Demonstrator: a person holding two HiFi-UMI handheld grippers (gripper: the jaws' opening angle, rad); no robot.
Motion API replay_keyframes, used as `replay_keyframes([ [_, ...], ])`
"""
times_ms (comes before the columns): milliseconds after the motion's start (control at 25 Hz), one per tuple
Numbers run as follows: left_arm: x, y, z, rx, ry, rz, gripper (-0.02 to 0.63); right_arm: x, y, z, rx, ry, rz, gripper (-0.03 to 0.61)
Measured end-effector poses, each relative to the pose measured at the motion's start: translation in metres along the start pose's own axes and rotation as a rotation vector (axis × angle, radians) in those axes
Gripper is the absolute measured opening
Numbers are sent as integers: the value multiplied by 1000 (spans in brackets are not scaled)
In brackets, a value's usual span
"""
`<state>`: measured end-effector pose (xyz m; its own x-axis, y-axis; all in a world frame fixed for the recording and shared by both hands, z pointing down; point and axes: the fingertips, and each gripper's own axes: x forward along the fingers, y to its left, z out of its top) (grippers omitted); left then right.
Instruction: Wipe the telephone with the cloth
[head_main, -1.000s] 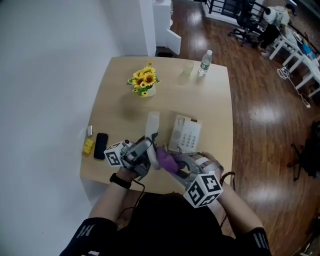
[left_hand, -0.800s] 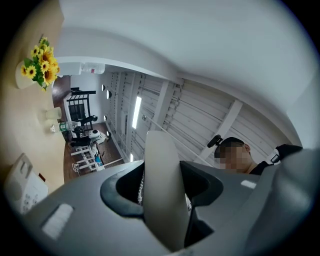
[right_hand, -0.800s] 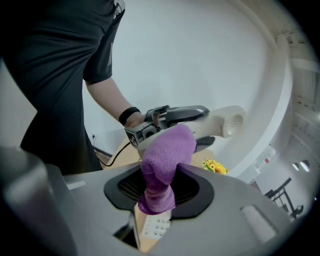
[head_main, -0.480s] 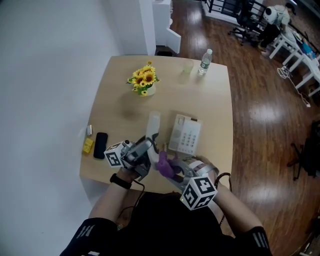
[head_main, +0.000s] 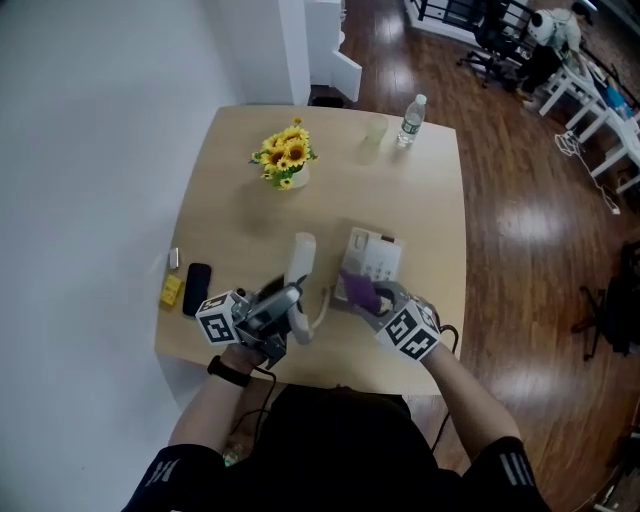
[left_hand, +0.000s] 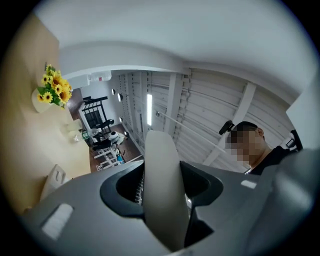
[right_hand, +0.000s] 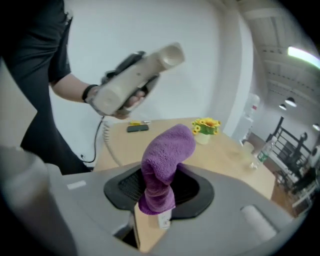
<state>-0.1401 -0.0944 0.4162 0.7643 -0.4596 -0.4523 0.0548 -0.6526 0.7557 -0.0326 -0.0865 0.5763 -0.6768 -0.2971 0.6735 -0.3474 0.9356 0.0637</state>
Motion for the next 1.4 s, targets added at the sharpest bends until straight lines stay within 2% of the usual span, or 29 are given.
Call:
replay_keyframes([
  [80,-6,2,-2,1,9,25,210,20,-38,-10,67,15,-53,137],
  [160,-10,6,-4,8,21,50,210,41,-73,-16,78,51,-100,137],
  [360,-25,15,-9,20,42,135,210,93,-141,-36,-53,235,-177,137],
  [560,-38,17,-13,33,79,196,210,132,-162,-61,-48,346,-167,137],
  [760,-52,24,-7,37,67,239,210,150,-127,-65,-96,339,-117,138],
  [960,-52,32,-6,30,56,240,210,141,-92,-74,-36,292,-119,138],
  [1160,-46,44,-8,29,76,248,210,142,-34,-96,-200,329,-41,137],
  [1400,-39,58,-12,29,100,268,210,146,15,-113,-249,361,53,137],
])
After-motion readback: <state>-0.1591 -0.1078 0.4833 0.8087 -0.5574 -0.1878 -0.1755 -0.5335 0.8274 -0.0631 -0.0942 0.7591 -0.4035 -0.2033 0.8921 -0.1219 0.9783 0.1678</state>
